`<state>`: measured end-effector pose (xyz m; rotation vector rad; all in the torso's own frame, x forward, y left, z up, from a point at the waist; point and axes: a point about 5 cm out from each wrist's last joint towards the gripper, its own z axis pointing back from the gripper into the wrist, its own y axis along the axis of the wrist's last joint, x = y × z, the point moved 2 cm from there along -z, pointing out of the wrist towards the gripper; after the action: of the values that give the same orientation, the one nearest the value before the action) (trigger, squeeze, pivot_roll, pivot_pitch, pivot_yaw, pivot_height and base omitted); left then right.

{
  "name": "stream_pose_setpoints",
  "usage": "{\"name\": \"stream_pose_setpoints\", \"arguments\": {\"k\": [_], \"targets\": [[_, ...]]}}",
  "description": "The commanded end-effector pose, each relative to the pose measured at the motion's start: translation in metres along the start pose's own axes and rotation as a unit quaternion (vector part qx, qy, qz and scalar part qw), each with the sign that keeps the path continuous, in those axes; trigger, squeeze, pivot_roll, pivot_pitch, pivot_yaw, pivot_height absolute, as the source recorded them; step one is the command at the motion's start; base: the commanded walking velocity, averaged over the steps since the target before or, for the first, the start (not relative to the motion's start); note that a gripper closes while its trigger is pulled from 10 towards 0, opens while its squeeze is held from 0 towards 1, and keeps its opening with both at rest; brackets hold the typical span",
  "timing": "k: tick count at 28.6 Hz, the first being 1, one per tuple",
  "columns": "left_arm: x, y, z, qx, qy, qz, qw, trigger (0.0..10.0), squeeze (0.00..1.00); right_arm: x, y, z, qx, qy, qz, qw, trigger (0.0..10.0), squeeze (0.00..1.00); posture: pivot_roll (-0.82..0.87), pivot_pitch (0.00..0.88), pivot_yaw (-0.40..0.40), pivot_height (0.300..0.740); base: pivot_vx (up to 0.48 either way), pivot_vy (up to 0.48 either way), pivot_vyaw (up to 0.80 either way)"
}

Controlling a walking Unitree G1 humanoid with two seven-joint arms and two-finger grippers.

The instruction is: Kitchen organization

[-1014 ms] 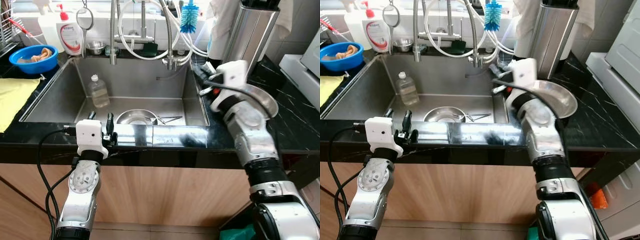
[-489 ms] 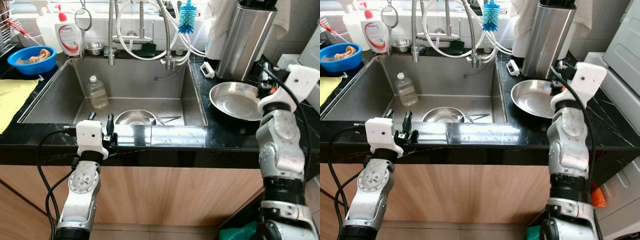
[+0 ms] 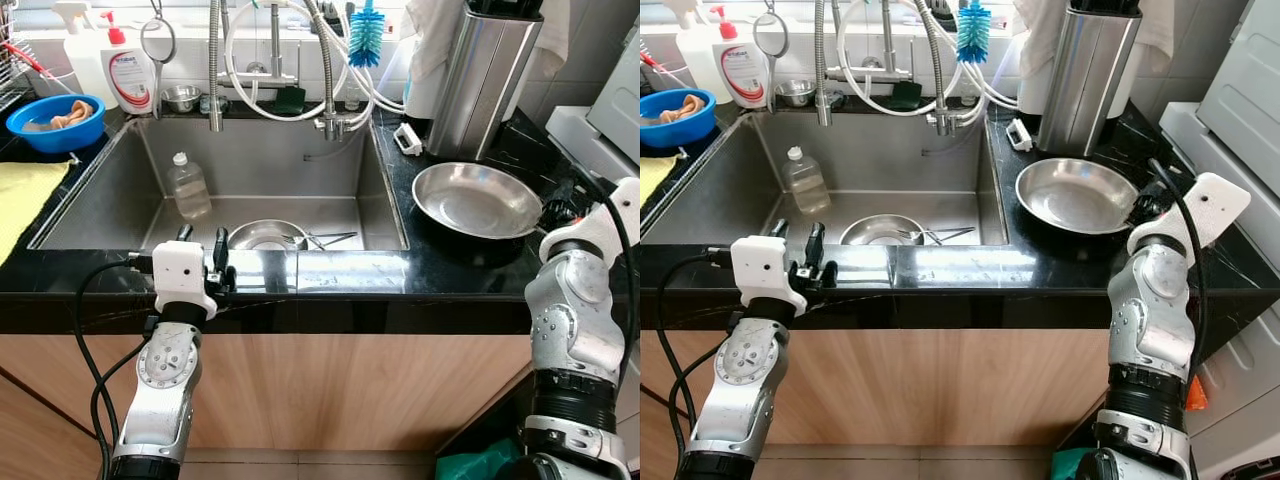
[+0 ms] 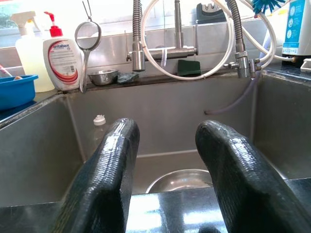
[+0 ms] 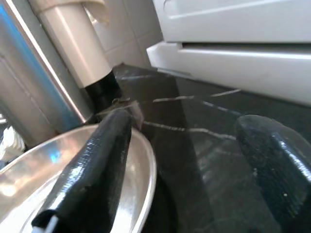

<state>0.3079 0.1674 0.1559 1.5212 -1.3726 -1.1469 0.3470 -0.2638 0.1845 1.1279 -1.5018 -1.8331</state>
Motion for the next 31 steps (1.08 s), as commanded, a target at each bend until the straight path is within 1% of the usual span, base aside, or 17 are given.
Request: {"name": "stream_pose_setpoints", "arguments": {"k": [1,2,4,5,8,12,17,23,24,27,31], "targets": [[0.001,-0.009,0.004,-0.024,-0.005,-0.003,1.000,10.0,0.00,-0.006,-0.002,0.000,-0.012,0.008,-0.003,1.000,10.0,0.02,-0.09,0.000,-0.033,0.706,0.000,0.000,0.00],[0.001,-0.009,0.004,-0.024,-0.005,-0.003,1.000,10.0,0.00,-0.007,-0.004,0.000,-0.017,0.008,-0.004,1.000,10.0,0.00,-0.08,0.000,-0.033,0.706,0.000,0.000,0.00],[0.001,-0.009,0.004,-0.025,-0.005,-0.004,1.000,10.0,0.00,-0.009,-0.007,0.000,-0.027,0.009,-0.011,1.000,10.0,0.00,-0.08,0.000,-0.033,0.706,0.000,0.000,0.00],[0.000,-0.009,0.004,-0.025,-0.004,-0.004,1.000,10.0,0.00,-0.013,-0.009,0.000,-0.036,0.015,-0.020,0.999,10.0,0.00,-0.08,0.000,-0.033,0.706,0.000,0.000,0.00],[-0.001,-0.009,0.004,-0.025,-0.003,-0.005,1.000,10.0,0.00,-0.018,-0.008,-0.001,-0.041,0.020,-0.026,0.999,10.0,0.00,-0.08,0.000,-0.033,0.706,0.000,0.000,0.00],[-0.001,-0.009,0.004,-0.025,-0.002,-0.006,1.000,10.0,0.00,-0.020,-0.011,-0.002,-0.055,0.013,-0.036,0.998,10.0,0.00,-0.08,0.000,-0.033,0.706,0.000,0.000,0.00],[-0.002,-0.008,0.004,-0.024,0.001,-0.007,1.000,10.0,0.00,-0.022,-0.013,-0.003,-0.061,0.013,-0.035,0.997,10.0,0.00,-0.08,0.000,-0.031,0.706,0.000,0.000,0.00],[-0.004,-0.009,0.005,-0.026,0.002,-0.007,1.000,10.0,0.00,-0.022,-0.011,-0.004,-0.062,0.002,-0.044,0.997,10.0,0.00,-0.08,0.003,-0.032,0.706,0.000,0.000,0.00],[-0.003,-0.009,0.005,-0.026,0.002,-0.007,1.000,10.0,0.00,-0.022,-0.013,-0.005,-0.069,-0.003,-0.049,0.996,10.0,0.00,-0.08,0.005,-0.032,0.706,0.000,0.000,0.00],[-0.003,-0.009,0.005,-0.026,0.002,-0.007,1.000,10.0,0.00,-0.022,-0.015,-0.005,-0.076,-0.004,-0.053,0.996,10.0,0.00,-0.08,0.005,-0.031,0.706,0.000,0.000,0.00],[-0.004,-0.008,0.004,-0.025,0.003,-0.007,1.000,10.0,0.00,-0.028,-0.017,-0.005,-0.086,0.013,-0.051,0.995,10.0,0.00,-0.08,0.008,-0.030,0.706,0.000,0.000,0.00]]}}
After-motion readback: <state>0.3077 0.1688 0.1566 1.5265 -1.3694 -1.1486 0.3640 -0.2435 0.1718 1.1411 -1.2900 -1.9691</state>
